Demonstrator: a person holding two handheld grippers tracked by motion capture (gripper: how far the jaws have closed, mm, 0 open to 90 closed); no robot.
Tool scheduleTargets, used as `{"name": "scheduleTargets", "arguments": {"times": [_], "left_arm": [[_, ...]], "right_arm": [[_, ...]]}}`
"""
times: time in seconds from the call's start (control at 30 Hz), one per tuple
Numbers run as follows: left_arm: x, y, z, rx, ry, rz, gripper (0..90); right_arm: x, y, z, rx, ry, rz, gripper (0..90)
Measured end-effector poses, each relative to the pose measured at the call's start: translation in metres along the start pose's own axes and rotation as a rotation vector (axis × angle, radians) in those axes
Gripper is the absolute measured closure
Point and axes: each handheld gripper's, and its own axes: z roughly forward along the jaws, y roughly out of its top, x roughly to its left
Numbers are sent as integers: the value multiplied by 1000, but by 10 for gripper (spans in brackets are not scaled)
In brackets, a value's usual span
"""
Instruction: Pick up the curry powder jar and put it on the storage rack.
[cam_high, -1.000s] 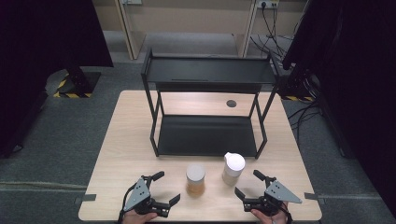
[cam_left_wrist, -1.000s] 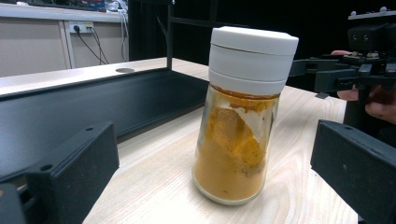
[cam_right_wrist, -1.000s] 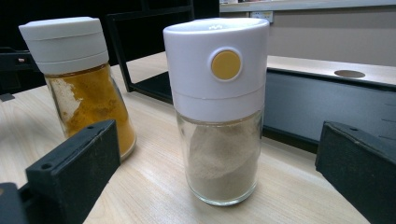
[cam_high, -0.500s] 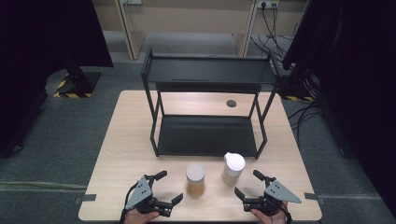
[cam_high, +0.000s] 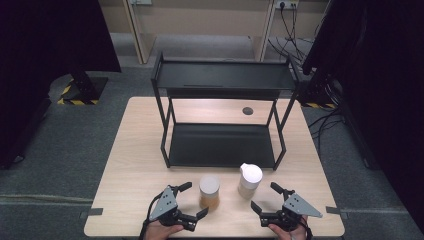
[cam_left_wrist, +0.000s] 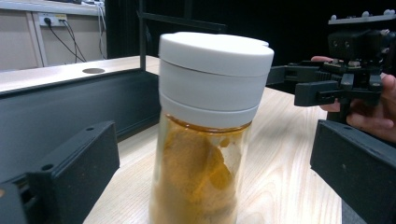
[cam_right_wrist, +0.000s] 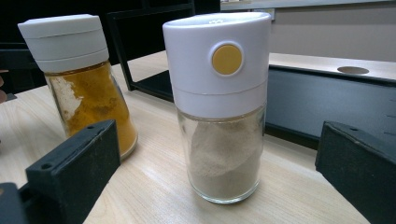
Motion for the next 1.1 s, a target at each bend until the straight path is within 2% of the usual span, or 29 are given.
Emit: {"name": "scheduleTargets", "arguments": {"times": [0.33,0.6,0.73,0.97,1.1], "left_arm": [[0,4,14,19,-7,3,10],[-1,9,25,43,-3,14,49],[0,11,29,51,-4,19,100],[-1,16,35,65,1,56,213],[-1,18,37,71,10,59,259]], "right_arm": [[-1,0,1,-1,6,3,4],[-1,-1,0,-2,9,9,4],[-2,-1,0,-5,9,12,4],[-2,-1,0,-4,16,14,4],[-2,-1,0,-5,18,16,4]]}}
